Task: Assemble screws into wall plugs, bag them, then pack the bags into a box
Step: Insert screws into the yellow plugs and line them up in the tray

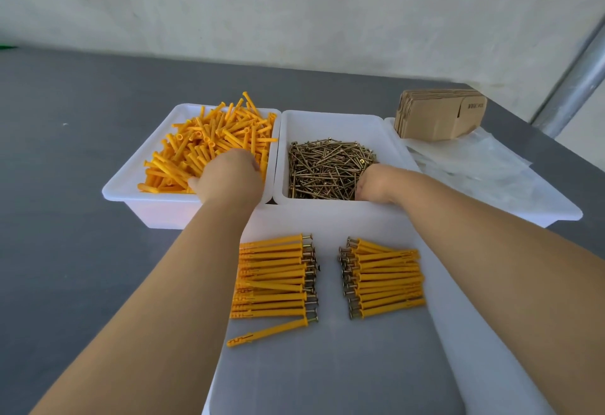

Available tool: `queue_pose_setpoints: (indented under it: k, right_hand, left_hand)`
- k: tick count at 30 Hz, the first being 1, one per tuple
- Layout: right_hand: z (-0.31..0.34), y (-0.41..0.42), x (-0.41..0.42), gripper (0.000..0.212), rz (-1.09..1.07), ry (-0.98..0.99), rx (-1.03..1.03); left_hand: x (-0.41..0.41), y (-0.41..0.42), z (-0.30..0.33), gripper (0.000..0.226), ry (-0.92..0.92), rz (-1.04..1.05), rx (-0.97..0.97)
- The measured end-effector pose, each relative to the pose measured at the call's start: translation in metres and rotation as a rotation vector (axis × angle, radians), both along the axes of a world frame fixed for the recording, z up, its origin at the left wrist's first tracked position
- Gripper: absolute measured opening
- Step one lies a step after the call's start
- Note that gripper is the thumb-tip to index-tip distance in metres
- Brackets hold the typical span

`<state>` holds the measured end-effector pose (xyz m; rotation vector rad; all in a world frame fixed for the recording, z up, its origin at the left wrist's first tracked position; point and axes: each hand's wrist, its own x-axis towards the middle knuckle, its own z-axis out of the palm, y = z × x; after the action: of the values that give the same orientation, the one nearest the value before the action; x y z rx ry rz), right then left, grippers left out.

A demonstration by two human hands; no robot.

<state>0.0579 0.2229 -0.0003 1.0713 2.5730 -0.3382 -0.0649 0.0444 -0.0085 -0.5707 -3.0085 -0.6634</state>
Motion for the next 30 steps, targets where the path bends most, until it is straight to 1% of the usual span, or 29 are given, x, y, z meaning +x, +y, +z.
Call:
queue_pose_setpoints:
  k: [2,3,4,5,6,8,10,11,12,14,15,16,17,18,19,23,24,25,26,27,29,30]
  right_hand:
    - [-0.001,0.001,0.005,0.037,-0.063,0.173,-0.03]
    - [-0.004,0.003,0.007,0.032,-0.088,0.284,-0.024]
    - [-0.008,0.005,0.008,0.025,-0.067,0.354,0.037]
    - [-0.012,0.006,0.012,0.019,-0.073,0.467,0.094]
    - [-0.013,0.005,0.014,0.016,-0.085,0.595,0.16]
    - [-0.014,0.002,0.018,0.016,-0.104,0.835,0.246]
    - [-0.008,0.001,0.022,0.016,-0.147,1.062,0.215]
    - [-0.005,0.003,0.023,0.014,-0.161,1.115,0.186]
    - [-0.002,0.004,0.024,0.012,-0.154,1.099,0.142]
    - [-0.001,0.003,0.024,0.006,-0.087,0.904,-0.006]
    - [-0.002,0.002,0.023,0.01,-0.058,0.768,-0.081]
    - [-0.004,0.001,0.021,0.02,-0.024,0.62,-0.111]
    - [-0.005,0.001,0.017,0.029,0.025,0.461,-0.101]
    - [-0.005,-0.001,0.013,0.033,0.057,0.336,-0.086]
    - [-0.005,-0.001,0.01,0.034,0.075,0.263,-0.064]
    - [-0.006,0.006,0.0,0.034,-0.005,0.172,-0.059]
    - [-0.007,0.004,-0.001,0.034,-0.008,0.154,-0.038]
    - [-0.006,0.001,-0.003,0.033,-0.036,0.168,-0.062]
    - [-0.006,-0.001,-0.004,0.033,-0.115,0.187,-0.104]
    - [-0.003,-0.005,-0.005,0.035,-0.135,0.149,-0.1]
    - [-0.005,-0.007,-0.003,0.041,0.008,-0.012,0.005]
    - [-0.008,-0.005,-0.002,0.04,0.031,0.003,0.018]
  left_hand:
    - [0.002,-0.001,-0.001,0.023,0.126,-0.02,0.119]
    - [0.004,-0.001,0.0,0.025,0.172,-0.047,0.181]
    - [0.004,-0.001,0.0,0.028,0.207,-0.082,0.236]
    - [0.004,-0.001,0.0,0.034,0.234,-0.123,0.282]
    - [0.004,-0.001,0.0,0.038,0.254,-0.168,0.325]
    - [0.006,-0.002,0.001,0.037,0.277,-0.265,0.433]
    - [0.01,-0.003,0.002,0.033,0.268,-0.347,0.546]
    - [0.012,-0.003,0.002,0.031,0.253,-0.383,0.585]
    - [0.014,-0.004,0.003,0.03,0.234,-0.415,0.611]
    - [0.019,-0.003,0.003,0.026,0.188,-0.462,0.656]
    - [0.022,-0.003,0.004,0.024,0.159,-0.48,0.683]
    - [0.026,-0.002,0.005,0.022,0.128,-0.493,0.713]
    - [0.029,-0.001,0.006,0.021,0.094,-0.504,0.743]
    - [0.031,0.0,0.007,0.02,0.063,-0.513,0.771]
    - [0.033,-0.001,0.008,0.02,0.039,-0.521,0.792]
    - [0.033,-0.001,0.009,0.019,0.008,-0.528,0.841]
    - [0.032,0.0,0.009,0.021,0.012,-0.517,0.848]
    - [0.031,0.001,0.008,0.024,0.011,-0.5,0.852]
    - [0.031,0.002,0.008,0.027,0.003,-0.481,0.852]
    - [0.03,0.003,0.009,0.031,-0.003,-0.464,0.841]
    - [0.03,0.003,0.01,0.038,0.012,-0.447,0.787]
    - [0.031,0.003,0.01,0.04,0.036,-0.444,0.746]
